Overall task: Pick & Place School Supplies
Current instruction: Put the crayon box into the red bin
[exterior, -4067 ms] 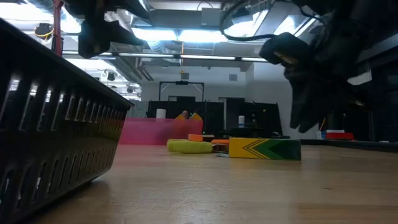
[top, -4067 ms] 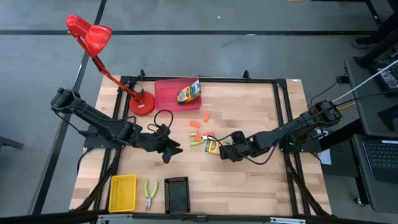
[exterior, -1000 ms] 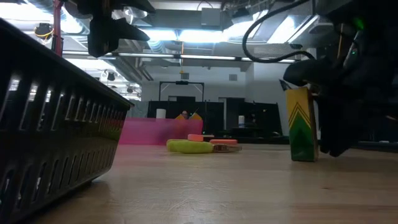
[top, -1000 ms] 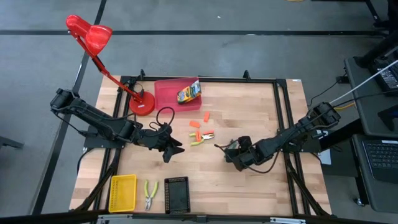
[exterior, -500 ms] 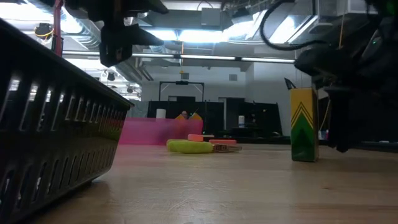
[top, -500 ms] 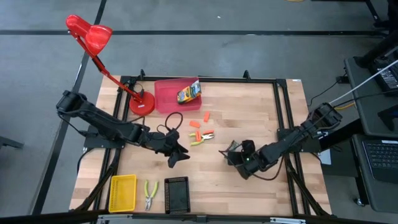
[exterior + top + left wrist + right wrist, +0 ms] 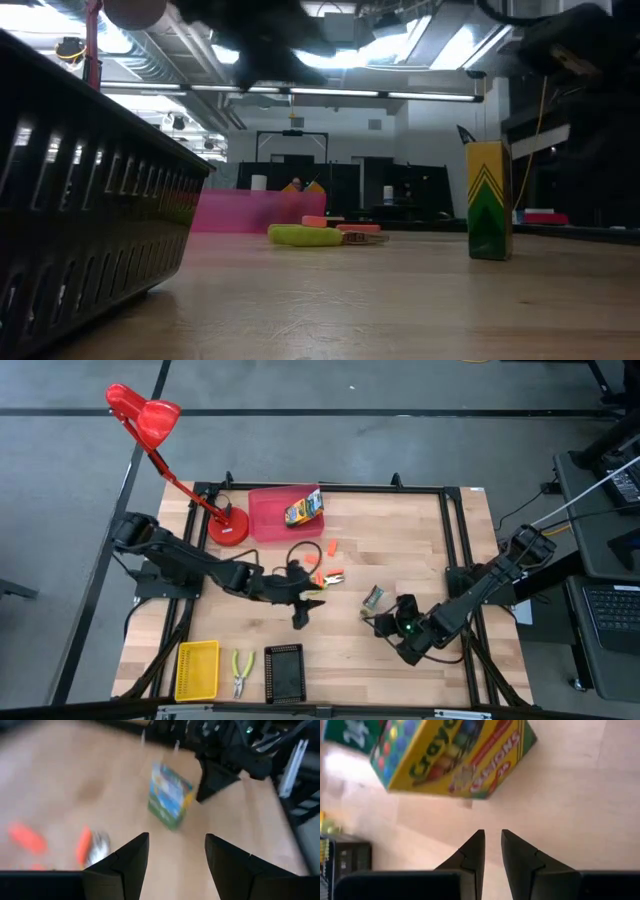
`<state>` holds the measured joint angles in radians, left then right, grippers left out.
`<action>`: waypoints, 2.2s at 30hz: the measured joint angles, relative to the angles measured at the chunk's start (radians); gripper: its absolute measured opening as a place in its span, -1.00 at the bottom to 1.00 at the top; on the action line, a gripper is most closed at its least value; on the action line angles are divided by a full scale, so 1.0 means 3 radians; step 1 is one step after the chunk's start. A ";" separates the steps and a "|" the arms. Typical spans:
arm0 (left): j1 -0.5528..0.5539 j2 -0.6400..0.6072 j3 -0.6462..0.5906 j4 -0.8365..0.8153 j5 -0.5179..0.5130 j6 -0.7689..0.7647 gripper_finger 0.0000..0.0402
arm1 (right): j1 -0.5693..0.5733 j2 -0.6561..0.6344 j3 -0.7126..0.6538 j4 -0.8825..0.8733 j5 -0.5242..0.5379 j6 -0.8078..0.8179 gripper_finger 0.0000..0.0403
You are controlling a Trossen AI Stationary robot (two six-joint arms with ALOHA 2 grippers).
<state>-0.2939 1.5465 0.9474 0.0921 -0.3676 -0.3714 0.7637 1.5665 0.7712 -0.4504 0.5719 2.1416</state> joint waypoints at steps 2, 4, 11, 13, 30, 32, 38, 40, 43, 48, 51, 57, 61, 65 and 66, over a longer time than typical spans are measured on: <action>-0.0005 0.0162 0.0116 0.0142 -0.0121 0.0438 -0.05 | 0.0074 0.0000 0.0012 0.0000 0.0006 -0.0005 -0.66; 0.0007 0.0323 0.0220 0.0268 -0.0153 0.0564 -0.04 | 0.0146 0.0000 0.0028 0.0009 0.0024 -0.0007 -0.66; 0.0234 0.0796 0.0495 0.0356 -0.0122 -0.0562 -0.04 | 0.0331 0.0000 0.0100 0.0000 0.0084 -0.0028 -0.66; 0.0278 0.0893 0.0590 0.0409 -0.0107 -0.0775 -0.04 | 0.0362 0.0000 0.0129 0.0000 0.0081 -0.0078 -0.66; 0.0428 0.1614 0.1480 0.0100 0.0332 -0.0838 -0.04 | 0.0415 0.0000 0.0181 0.0077 0.0051 -0.0372 -0.66; 0.0462 0.1618 0.1479 0.0075 0.0422 -0.0842 -0.04 | 0.0417 0.0001 0.0180 0.0085 0.0067 -0.0372 -0.66; 0.0525 0.1618 0.1479 0.0076 0.0643 -0.0730 -0.10 | 0.0429 0.0001 0.0179 0.0104 0.0139 -0.0374 -0.66; 0.0529 0.1620 0.1479 0.0076 0.0715 -0.0725 -0.12 | 0.0429 0.0001 0.0179 0.0104 0.0139 -0.0374 -0.66; 0.0530 0.1667 0.1477 0.0067 0.0725 -0.0725 -0.15 | 0.0428 0.0001 0.0179 0.0104 0.0139 -0.0372 -0.66; 0.0542 0.1723 0.1477 0.0045 0.0779 -0.0806 -0.21 | 0.0428 0.0001 0.0179 0.0151 0.0166 -0.0371 -0.66; 0.0563 0.1730 0.1478 0.0052 0.0770 -0.0813 -0.36 | 0.0429 0.0001 0.0179 0.0172 0.0166 -0.0372 -0.66; 0.0644 0.1735 0.1478 0.0097 0.0864 -0.0848 -0.90 | 0.0429 0.0001 0.0179 0.0182 0.0166 -0.0371 -0.66; 0.0680 0.1740 0.1478 0.0162 0.0862 -0.0847 -0.98 | 0.0428 0.0001 0.0179 0.0183 0.0166 -0.0370 -0.66; 0.0773 0.1694 0.1470 0.0310 0.0856 -0.0844 -0.98 | 0.0428 0.0001 0.0179 0.0190 0.0263 -0.0358 -0.66; 0.0808 0.1652 0.1470 0.0308 0.0849 -0.0844 -0.98 | 0.0428 0.0001 0.0179 0.0193 0.0287 -0.0358 -0.66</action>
<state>-0.0514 2.0421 1.3885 0.1846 -0.1129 -0.6245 0.8921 1.5669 0.8248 -0.3925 0.6580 2.0342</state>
